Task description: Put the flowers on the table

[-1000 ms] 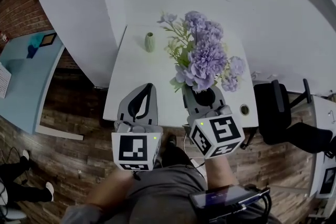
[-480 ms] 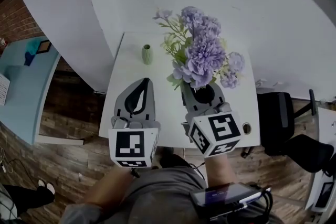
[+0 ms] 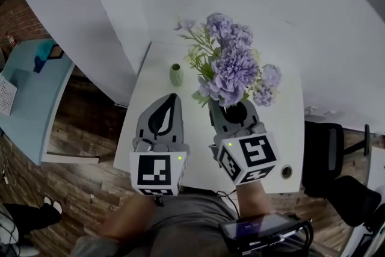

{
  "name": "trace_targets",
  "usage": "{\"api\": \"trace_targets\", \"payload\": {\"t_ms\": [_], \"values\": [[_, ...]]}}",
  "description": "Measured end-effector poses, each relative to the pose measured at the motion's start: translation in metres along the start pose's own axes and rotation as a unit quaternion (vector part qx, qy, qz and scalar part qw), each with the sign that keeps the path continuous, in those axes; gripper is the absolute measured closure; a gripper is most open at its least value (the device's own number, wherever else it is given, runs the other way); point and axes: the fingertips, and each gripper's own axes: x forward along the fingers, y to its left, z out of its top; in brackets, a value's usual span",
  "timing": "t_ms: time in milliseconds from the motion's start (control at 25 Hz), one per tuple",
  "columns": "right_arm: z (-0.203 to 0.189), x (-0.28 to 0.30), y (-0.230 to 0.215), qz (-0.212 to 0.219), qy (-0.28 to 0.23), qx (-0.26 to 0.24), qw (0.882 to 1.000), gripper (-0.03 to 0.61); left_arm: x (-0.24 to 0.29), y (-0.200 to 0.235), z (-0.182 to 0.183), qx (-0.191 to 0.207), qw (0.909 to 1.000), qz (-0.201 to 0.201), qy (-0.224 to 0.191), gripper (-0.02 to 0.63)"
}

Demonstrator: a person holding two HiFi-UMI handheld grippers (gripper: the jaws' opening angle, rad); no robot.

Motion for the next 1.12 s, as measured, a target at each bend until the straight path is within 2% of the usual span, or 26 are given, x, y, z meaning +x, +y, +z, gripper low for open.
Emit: {"api": "trace_targets", "payload": {"t_ms": [120, 320, 640, 880, 1120], "values": [[-0.001, -0.018, 0.006, -0.019, 0.005, -0.003, 1.000, 0.525, -0.015, -0.006, -0.001, -0.008, 0.9999, -0.015, 0.000, 0.606], [-0.005, -0.032, 0.007, -0.005, -0.013, -0.003, 1.000, 0.525, -0.027, -0.018, -0.007, 0.019, 0.9998, 0.004, -0.008, 0.606], [-0.001, -0.047, 0.002, -0.022, -0.039, -0.008, 0.999, 0.525, -0.031, -0.047, -0.021, 0.022, 0.9991, -0.031, -0.018, 0.606], [-0.005, -0.016, 0.003, -0.031, -0.039, -0.004, 0.999, 0.525, -0.019, -0.034, -0.035, 0.015, 0.9987, -0.048, -0.003, 0.606], [-0.002, -0.021, 0.007, -0.036, -0.050, -0.006, 0.998, 0.525, -0.036, -0.033, -0.040, 0.013, 0.9989, -0.045, 0.002, 0.606]]}}
